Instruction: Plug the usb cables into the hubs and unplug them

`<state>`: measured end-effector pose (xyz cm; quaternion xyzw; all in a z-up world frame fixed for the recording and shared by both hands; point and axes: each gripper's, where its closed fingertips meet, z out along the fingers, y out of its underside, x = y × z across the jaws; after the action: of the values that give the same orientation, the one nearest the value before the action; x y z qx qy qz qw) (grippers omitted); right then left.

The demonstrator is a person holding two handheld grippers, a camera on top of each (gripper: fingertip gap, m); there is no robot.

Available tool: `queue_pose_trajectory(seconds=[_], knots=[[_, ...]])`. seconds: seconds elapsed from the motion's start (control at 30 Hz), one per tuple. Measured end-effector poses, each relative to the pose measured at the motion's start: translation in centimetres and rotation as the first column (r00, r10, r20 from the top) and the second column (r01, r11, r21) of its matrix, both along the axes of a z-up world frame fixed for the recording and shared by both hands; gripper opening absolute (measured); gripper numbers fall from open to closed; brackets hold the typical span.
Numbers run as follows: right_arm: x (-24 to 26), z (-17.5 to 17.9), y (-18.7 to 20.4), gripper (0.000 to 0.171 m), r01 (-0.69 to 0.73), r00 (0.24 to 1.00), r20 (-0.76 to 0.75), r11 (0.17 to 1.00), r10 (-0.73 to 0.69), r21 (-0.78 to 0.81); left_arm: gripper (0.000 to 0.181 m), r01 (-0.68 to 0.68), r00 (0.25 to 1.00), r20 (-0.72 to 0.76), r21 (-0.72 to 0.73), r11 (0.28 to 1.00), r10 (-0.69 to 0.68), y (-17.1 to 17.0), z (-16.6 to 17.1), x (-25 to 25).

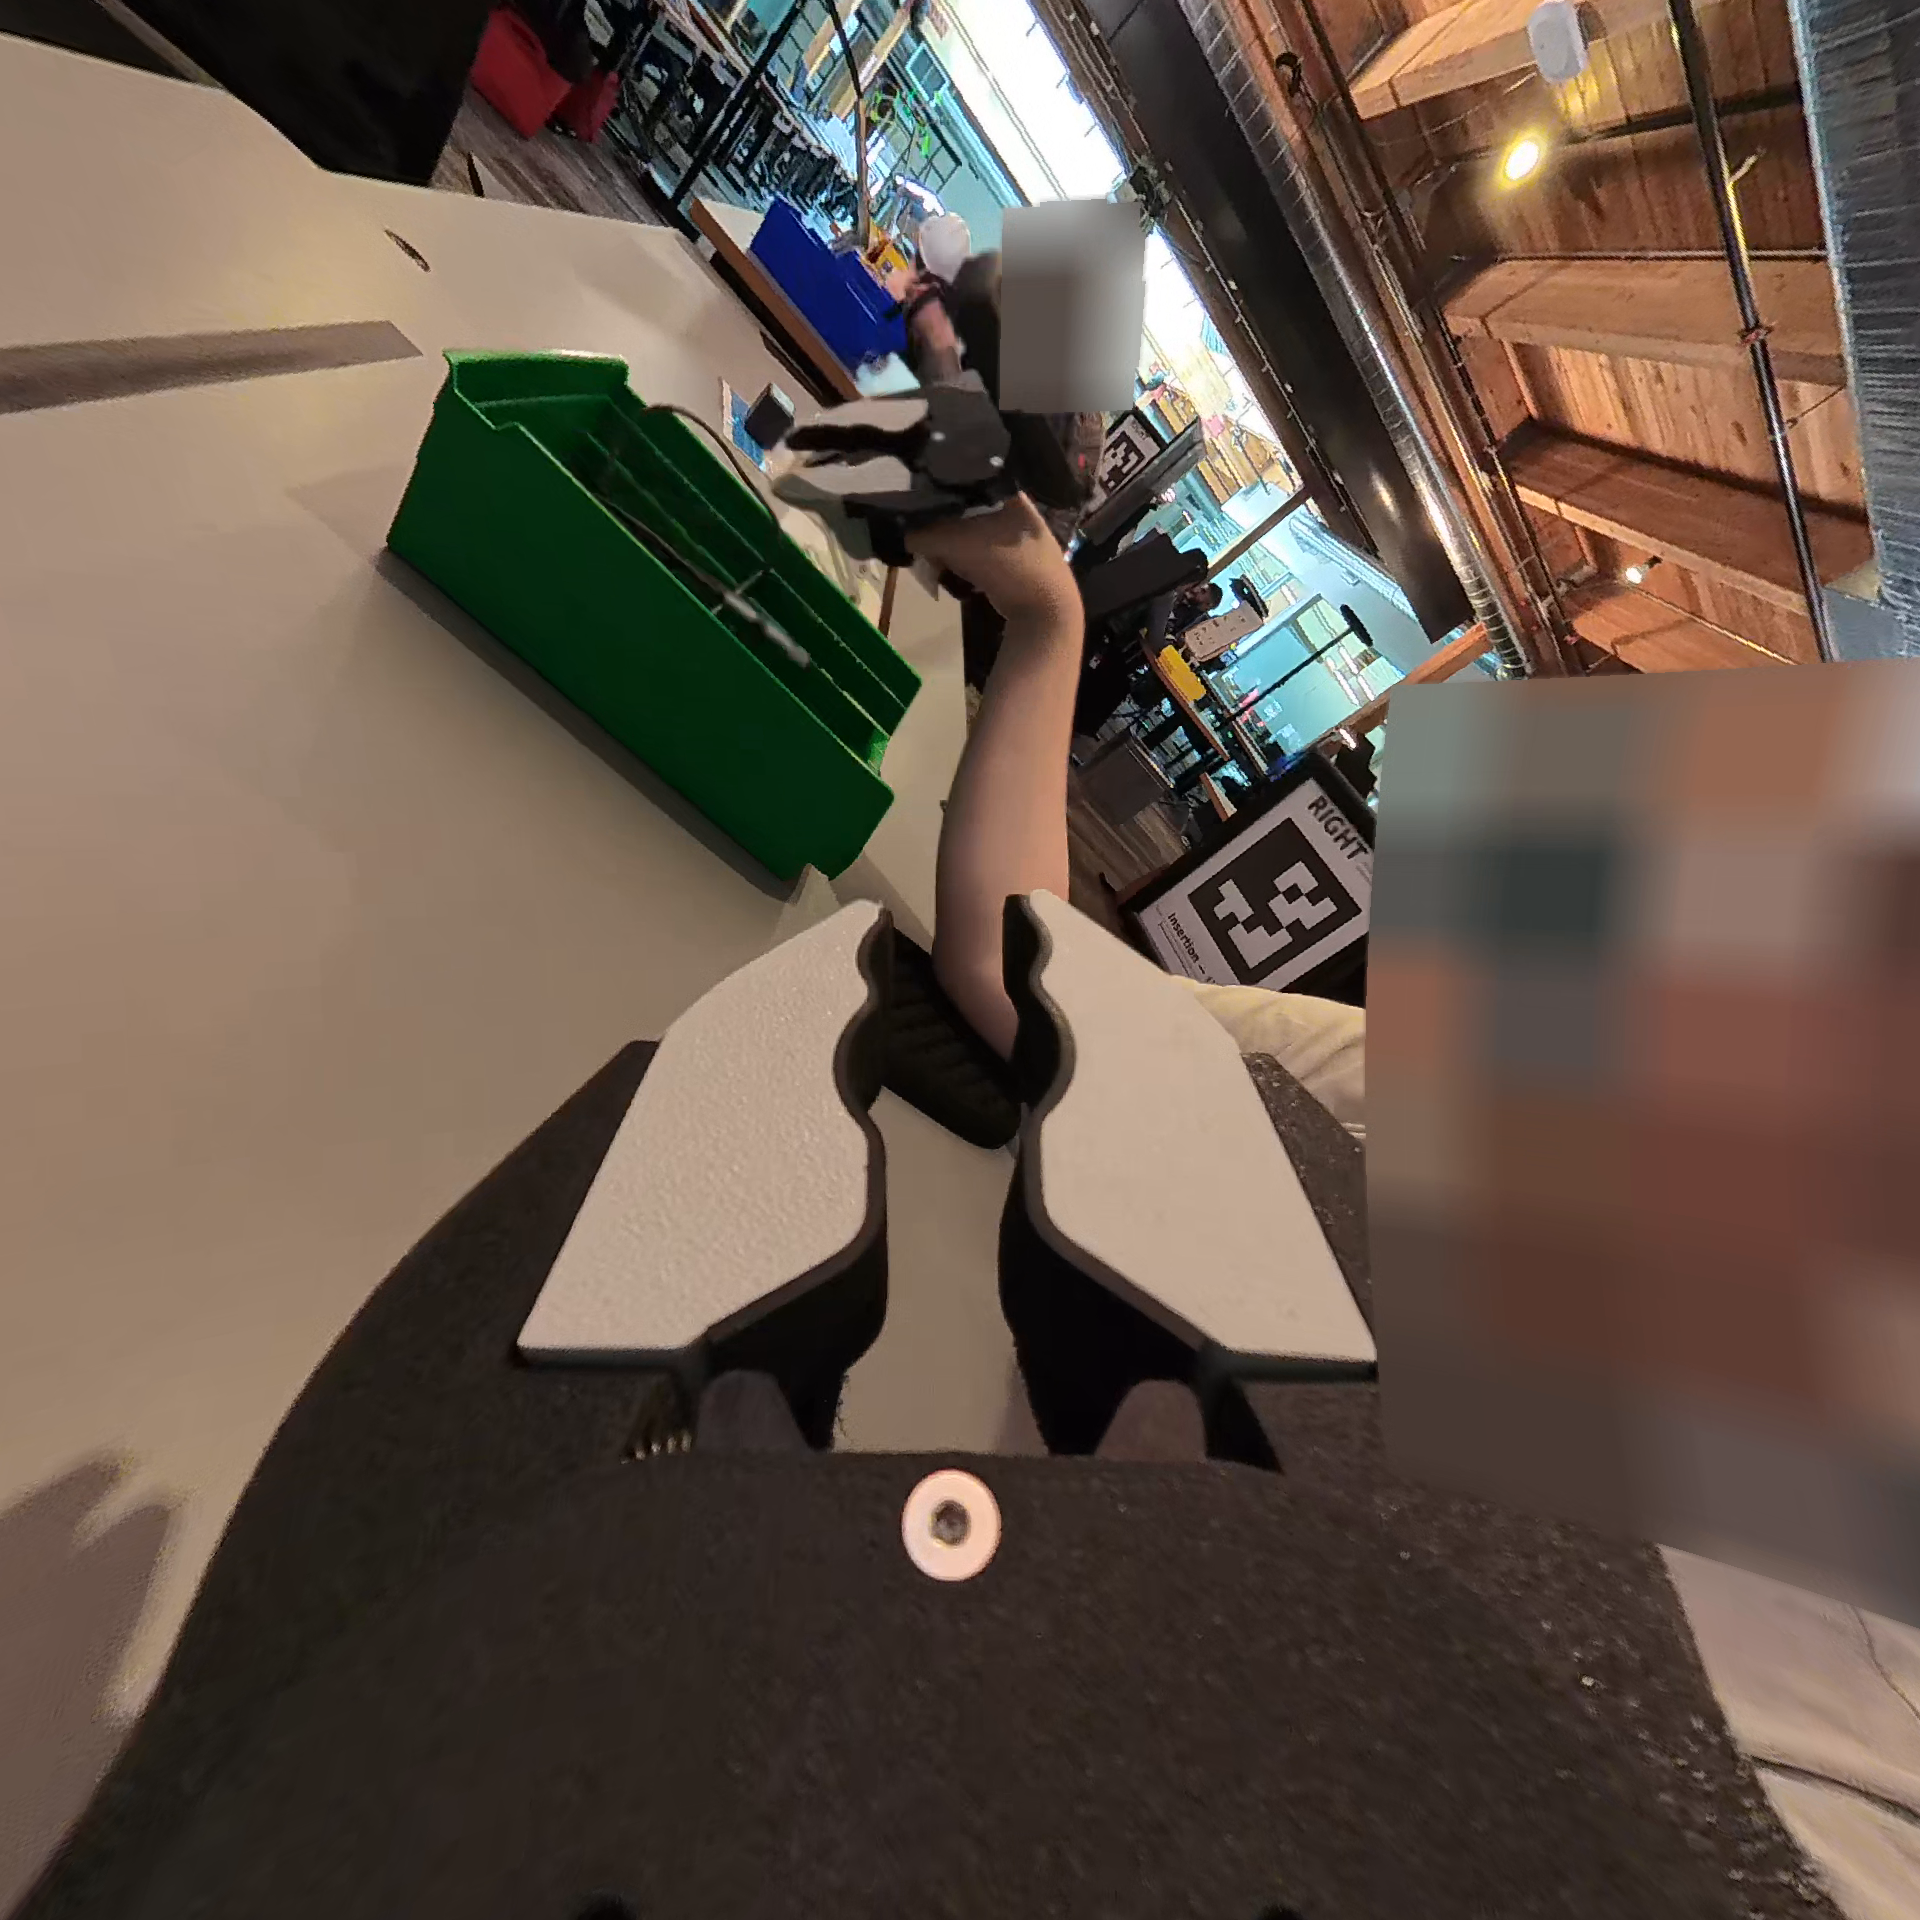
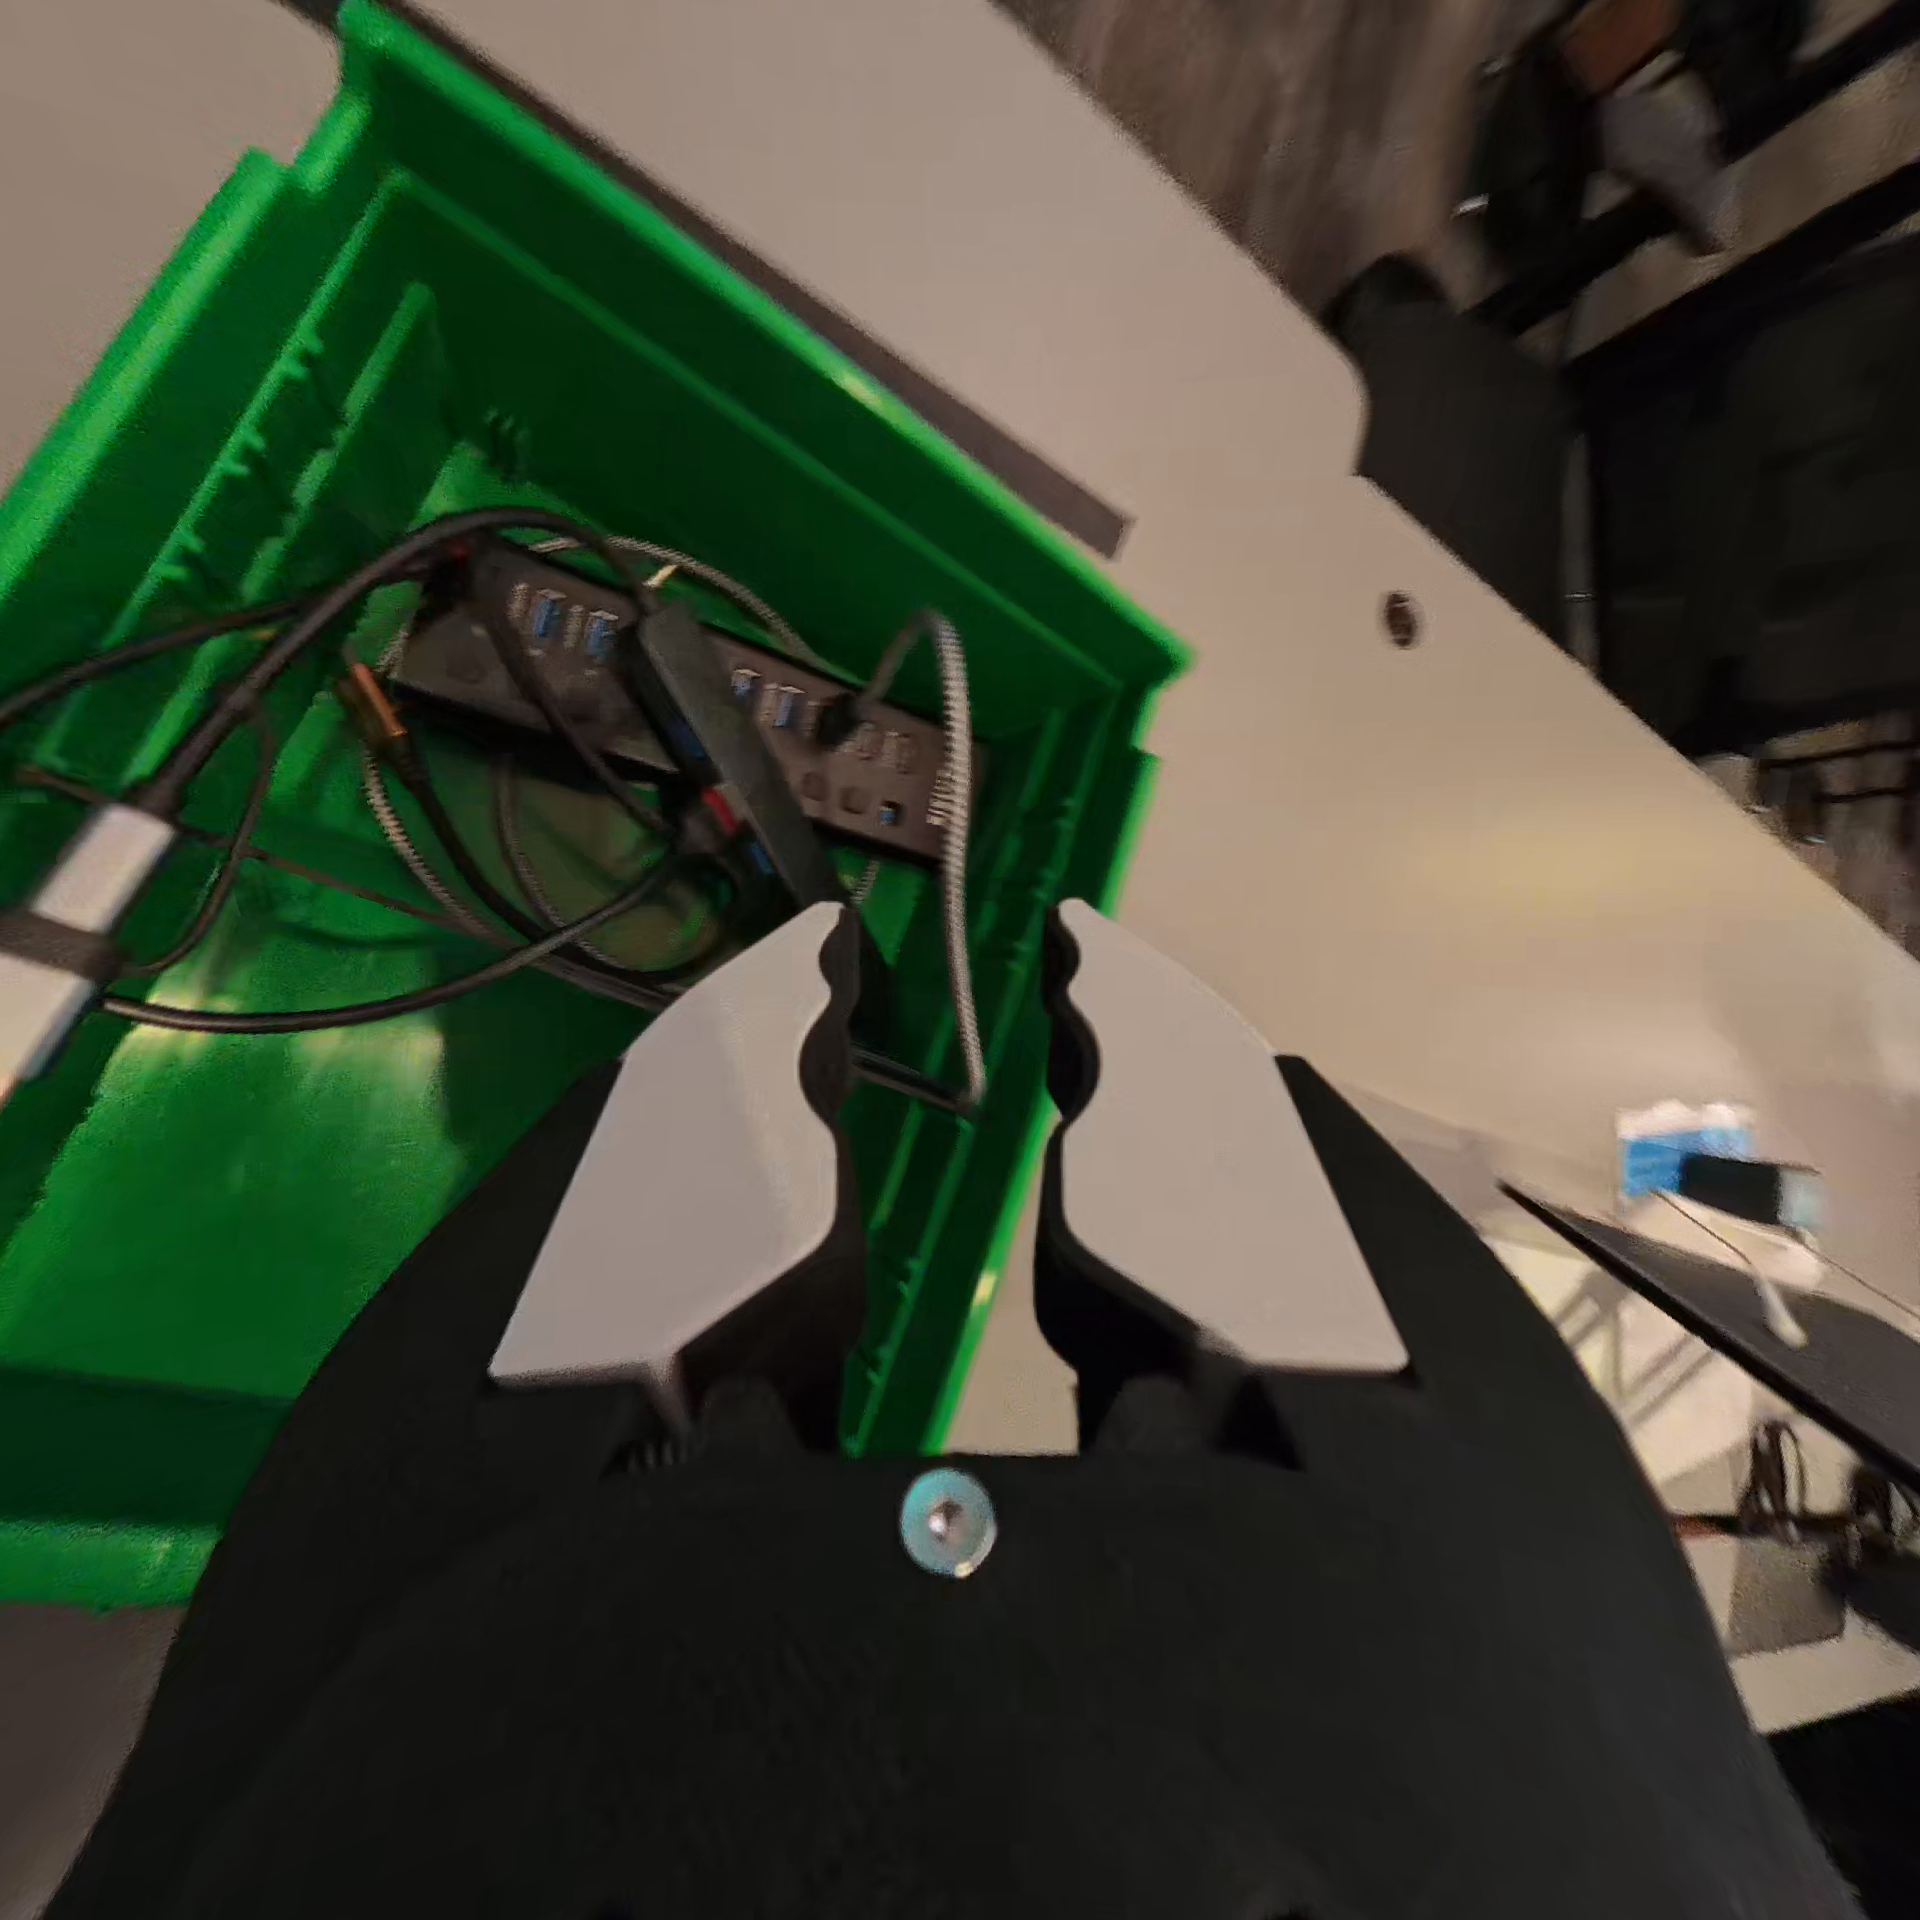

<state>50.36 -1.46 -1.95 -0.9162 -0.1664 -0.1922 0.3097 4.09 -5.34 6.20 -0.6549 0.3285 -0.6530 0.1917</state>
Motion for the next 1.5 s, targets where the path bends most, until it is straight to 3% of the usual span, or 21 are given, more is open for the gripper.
queue_pose_trajectory(seconds=[0.1,0.17,0.23,0.3,0.37,0.43,0.47,0.53,0.6,0.67,0.77,0.83,0.9,1.0,1.07,1.2,1.27,1.37,1.5], knots=[[1.9,2.6,-2.0,0.04,0.107,0.994,-0.015,0.989,-0.106,0.103,0.02,-0.068,0.998,0.013,0.046,0.997,0.068,0.3,1.6,-1.9],[3.0,2.1,-3.7,0.047,0.186,0.98,-0.09,0.979,-0.179,0.076,0.019,-0.159,0.987,0.014,0.128,0.979,0.158,0.6,3.1,-4.0],[3.6,-0.1,-5.7,0.051,0.234,0.957,-0.17,0.972,-0.236,-0.037,0.019,-0.295,0.95,-0.02,0.261,0.919,0.311,1.2,4.3,-6.9],[3.7,-2.8,-7.0,0.053,0.227,0.934,-0.243,0.961,-0.26,-0.156,0.022,-0.446,0.857,-0.061,0.41,0.796,0.512,2.0,5.1,-11.1],[4.1,-5.1,-7.8,0.054,0.222,0.91,-0.294,0.942,-0.293,-0.25,0.032,-0.591,0.679,-0.074,0.534,0.604,0.73,3.0,5.5,-16.7],[4.7,-7.1,-8.3,0.054,0.236,0.874,-0.339,0.913,-0.349,-0.332,0.059,-0.707,0.422,-0.083,0.593,0.385,0.903,3.7,5.2,-23.5],[4.7,-8.0,-8.5,0.054,0.234,0.85,-0.369,0.897,-0.376,-0.375,0.07,-0.737,0.295,-0.125,0.602,0.309,0.947,3.7,4.3,-26.8],[4.2,-9.6,-9.2,0.039,0.195,0.803,-0.425,0.858,-0.418,-0.476,0.087,-0.767,0.09,-0.294,0.589,0.255,0.952,3.1,0.6,-32.5],[3.3,-11.0,-9.9,0.017,0.136,0.751,-0.483,0.822,-0.45,-0.553,0.082,-0.783,-0.003,-0.443,0.559,0.274,0.897,2.5,-3.2,-36.2],[2.6,-11.7,-10.1,0.015,0.102,0.715,-0.509,0.791,-0.48,-0.604,0.077,-0.801,-0.044,-0.538,0.522,0.293,0.841,2.7,-6.5,-38.5],[3.0,-12.0,-10.2,0.007,0.112,0.798,-0.411,0.778,-0.442,-0.619,0.069,-0.801,-0.066,-0.665,0.479,0.358,0.743,3.3,-11.0,-40.1],[2.7,-12.0,-10.3,0.006,0.112,0.793,-0.408,0.767,-0.452,-0.632,0.065,-0.796,-0.073,-0.744,0.445,0.412,0.664,3.4,-13.6,-40.3],[2.7,-12.0,-10.2,0.007,0.102,0.8,-0.411,0.773,-0.438,-0.626,0.058,-0.814,-0.026,-0.784,0.376,0.442,0.62,3.5,-15.2,-39.6],[2.3,-12.0,-10.3,0.008,0.086,0.804,-0.415,0.773,-0.427,-0.629,0.038,-0.853,0.057,-0.812,0.263,0.451,0.58,3.6,-16.4,-38.7],[1.6,-12.0,-10.5,0.009,0.061,0.81,-0.418,0.768,-0.411,-0.638,0.016,-0.841,0.082,-0.838,0.233,0.488,0.54,3.1,-17.1,-38.2],[0.2,-11.9,-10.5,0.011,0.014,0.826,-0.415,0.749,-0.382,-0.662,0.008,-0.729,0.183,-0.876,0.183,0.659,0.446,1.9,-17.3,-34.9],[-0.6,-11.9,-10.3,0.011,0.006,0.83,-0.406,0.734,-0.382,-0.679,0.007,-0.629,0.147,-0.905,0.226,0.744,0.399,1.7,-17.5,-33.7],[-2.2,-11.8,-9.8,0.011,-0.017,0.838,-0.4,0.716,-0.37,-0.698,0.009,-0.54,0.053,-0.946,0.244,0.806,0.321,1.5,-17.5,-32.3],[-4.6,-11.8,-9.0,0.011,-0.052,0.867,-0.375,0.688,-0.329,-0.724,0.017,-0.486,0.101,-0.966,0.159,0.859,0.236,0.9,-17.4,-28.4]])
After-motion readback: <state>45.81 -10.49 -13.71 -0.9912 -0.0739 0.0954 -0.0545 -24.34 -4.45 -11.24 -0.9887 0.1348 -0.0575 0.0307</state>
